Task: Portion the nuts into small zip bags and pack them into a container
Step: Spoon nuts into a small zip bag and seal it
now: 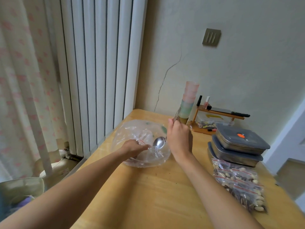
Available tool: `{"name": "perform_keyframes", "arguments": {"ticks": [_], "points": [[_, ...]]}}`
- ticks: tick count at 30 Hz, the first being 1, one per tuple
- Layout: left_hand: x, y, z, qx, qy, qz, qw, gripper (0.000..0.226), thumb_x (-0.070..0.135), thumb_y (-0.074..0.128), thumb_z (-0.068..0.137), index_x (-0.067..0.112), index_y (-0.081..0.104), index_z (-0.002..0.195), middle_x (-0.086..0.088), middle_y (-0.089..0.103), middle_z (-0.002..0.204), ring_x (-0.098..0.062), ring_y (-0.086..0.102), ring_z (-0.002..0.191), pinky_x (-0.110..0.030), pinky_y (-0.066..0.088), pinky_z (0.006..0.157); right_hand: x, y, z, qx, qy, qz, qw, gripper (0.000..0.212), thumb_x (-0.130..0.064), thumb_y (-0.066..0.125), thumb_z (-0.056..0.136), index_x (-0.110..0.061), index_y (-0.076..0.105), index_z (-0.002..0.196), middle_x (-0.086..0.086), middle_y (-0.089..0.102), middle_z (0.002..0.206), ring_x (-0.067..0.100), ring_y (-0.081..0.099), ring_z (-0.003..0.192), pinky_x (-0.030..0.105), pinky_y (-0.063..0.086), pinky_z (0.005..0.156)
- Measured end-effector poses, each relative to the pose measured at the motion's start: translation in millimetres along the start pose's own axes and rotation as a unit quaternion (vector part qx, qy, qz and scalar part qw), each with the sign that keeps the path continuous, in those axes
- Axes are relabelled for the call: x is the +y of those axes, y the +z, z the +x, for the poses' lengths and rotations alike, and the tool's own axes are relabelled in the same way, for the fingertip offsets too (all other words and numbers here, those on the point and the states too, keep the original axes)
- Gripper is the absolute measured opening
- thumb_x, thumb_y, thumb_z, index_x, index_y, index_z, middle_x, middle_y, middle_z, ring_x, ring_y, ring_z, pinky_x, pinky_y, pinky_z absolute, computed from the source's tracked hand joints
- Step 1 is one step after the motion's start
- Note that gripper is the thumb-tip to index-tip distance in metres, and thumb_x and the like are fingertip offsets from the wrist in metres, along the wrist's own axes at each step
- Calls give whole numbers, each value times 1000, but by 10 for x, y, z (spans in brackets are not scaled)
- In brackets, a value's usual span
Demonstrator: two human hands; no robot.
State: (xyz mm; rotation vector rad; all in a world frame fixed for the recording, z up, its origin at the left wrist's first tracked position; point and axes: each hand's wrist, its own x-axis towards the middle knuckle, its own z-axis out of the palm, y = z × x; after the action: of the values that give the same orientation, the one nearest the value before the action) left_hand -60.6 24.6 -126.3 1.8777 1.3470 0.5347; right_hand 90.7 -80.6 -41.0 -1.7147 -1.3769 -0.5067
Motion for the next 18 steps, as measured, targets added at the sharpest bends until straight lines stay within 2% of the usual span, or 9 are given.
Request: {"name": "perform_keyframes", "arguments": {"ticks": [2,3,5,7,10,12,14,16,18], "points": [[33,17,-2,10,-5,35,999,54,50,77,81,18,44,52,3,45,54,-13,45,54,-24,36,54,70,5,-27,-27,35,-25,999,39,-25,39,111,-10,58,81,4,54,66,28,58,58,31,38,52],[56,24,-11,15,-8,55,998,48,39,77,80,17,46,53,2,47,54,-13,46,54,-23,37,52,100,10,-41,-36,47,-32,998,39,-25,39,111,-9,59,82,5,55,67,29,59,61,33,40,53],[88,45,-29,32,-20,87,995,29,20,64,80,13,48,57,-1,51,60,-16,48,58,-25,39,53,156,12,-65,-46,64,-40,996,40,-25,38,111,-7,62,84,7,58,69,31,62,63,35,45,54],[128,30,-67,47,-33,116,992,21,15,53,83,12,49,63,-3,53,68,-17,48,61,-26,39,54,202,4,-81,-50,74,-46,995,41,-27,37,111,-7,62,86,10,62,72,32,63,66,37,49,56],[140,23,-62,8,-58,145,988,18,17,50,97,13,67,94,-4,63,92,-20,56,78,-29,50,73,250,-13,-99,-55,71,-44,995,42,-30,38,112,-6,65,90,12,66,76,31,63,68,38,51,58],[161,49,-77,-36,-80,145,985,19,11,44,98,14,63,91,-2,61,80,-17,56,66,-29,52,69,279,6,-107,-64,61,-19,996,42,-30,39,111,-6,67,92,13,68,75,32,65,68,41,53,58],[194,87,-80,-12,-80,133,988,22,18,39,92,20,57,79,-2,60,72,-18,57,62,-28,49,64,295,47,-132,-74,54,0,996,42,-31,40,111,-6,67,91,13,68,73,32,66,67,43,55,59],[204,105,-66,14,-53,129,990,28,39,42,91,21,55,72,-3,62,77,-25,61,77,-34,53,77,295,79,-161,-85,49,9,995,43,-33,40,111,-9,65,84,10,67,69,28,67,61,43,57,57],[208,110,-20,30,-51,130,990,36,52,48,90,20,61,78,-1,60,82,-26,61,88,-37,55,86,291,97,-188,-96,37,4,995,42,-32,40,111,-9,65,85,9,67,68,26,67,59,39,55,55]]}}
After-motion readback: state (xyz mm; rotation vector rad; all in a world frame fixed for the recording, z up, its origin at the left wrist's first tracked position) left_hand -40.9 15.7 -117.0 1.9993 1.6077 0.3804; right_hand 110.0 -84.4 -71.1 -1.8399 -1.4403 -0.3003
